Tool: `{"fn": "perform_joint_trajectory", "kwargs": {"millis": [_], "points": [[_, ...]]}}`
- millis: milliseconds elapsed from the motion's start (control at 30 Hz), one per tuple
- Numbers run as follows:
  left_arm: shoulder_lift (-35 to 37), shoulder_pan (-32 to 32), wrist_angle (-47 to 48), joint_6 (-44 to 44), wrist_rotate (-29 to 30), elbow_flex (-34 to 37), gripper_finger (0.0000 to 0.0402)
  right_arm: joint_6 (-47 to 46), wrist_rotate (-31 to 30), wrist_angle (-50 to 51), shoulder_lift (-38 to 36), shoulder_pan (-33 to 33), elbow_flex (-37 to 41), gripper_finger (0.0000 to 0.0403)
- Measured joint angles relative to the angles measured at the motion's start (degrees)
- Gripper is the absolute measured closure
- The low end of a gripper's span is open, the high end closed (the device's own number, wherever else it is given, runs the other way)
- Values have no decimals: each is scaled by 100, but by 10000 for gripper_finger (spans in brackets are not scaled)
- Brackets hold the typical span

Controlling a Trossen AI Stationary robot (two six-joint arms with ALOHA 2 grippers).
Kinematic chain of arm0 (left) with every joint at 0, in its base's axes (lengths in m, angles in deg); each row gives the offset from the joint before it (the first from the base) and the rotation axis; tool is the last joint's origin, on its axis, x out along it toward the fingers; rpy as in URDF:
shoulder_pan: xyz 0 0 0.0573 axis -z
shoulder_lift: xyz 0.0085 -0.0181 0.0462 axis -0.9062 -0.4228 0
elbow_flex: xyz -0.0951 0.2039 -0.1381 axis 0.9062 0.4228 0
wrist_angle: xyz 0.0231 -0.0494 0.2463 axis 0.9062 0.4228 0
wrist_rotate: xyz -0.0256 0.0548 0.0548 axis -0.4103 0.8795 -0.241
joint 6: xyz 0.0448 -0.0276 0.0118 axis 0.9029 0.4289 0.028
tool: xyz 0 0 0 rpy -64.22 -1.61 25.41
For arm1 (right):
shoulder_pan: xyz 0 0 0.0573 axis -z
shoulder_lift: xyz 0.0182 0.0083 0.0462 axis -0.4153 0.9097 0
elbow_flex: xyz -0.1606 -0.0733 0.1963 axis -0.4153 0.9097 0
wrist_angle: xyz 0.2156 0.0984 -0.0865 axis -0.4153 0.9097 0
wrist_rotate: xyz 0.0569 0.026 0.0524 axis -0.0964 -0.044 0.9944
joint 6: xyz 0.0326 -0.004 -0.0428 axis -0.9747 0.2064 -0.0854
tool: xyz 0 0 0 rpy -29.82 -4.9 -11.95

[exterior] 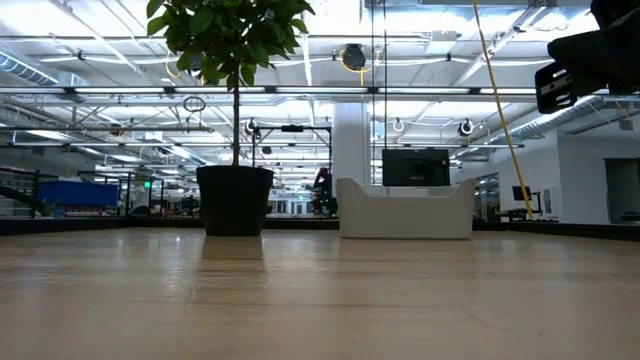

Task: Pick and place pill bottles into a basket
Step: Put the white pill bottle into the gray bin

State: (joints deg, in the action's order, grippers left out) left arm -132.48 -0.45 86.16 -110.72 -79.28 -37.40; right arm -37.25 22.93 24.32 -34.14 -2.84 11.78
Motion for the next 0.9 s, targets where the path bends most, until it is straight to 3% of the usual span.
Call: {"fn": "perform_joint_trajectory", "kwargs": {"millis": [267, 500, 633, 900], "points": [[2, -63, -1, 449, 76, 0, 238, 0, 0, 2, 0, 1, 0, 399], [7, -471, 115, 1314, 613, 2, 238, 0, 0, 0, 0, 2, 0, 399], [7, -986, 133, 2172, 929, 2, 232, 0, 0, 1, 0, 2, 0, 398], [9, -2437, -86, 4106, 1029, 2, 236, 0, 0, 0, 0, 1, 0, 399]]}}
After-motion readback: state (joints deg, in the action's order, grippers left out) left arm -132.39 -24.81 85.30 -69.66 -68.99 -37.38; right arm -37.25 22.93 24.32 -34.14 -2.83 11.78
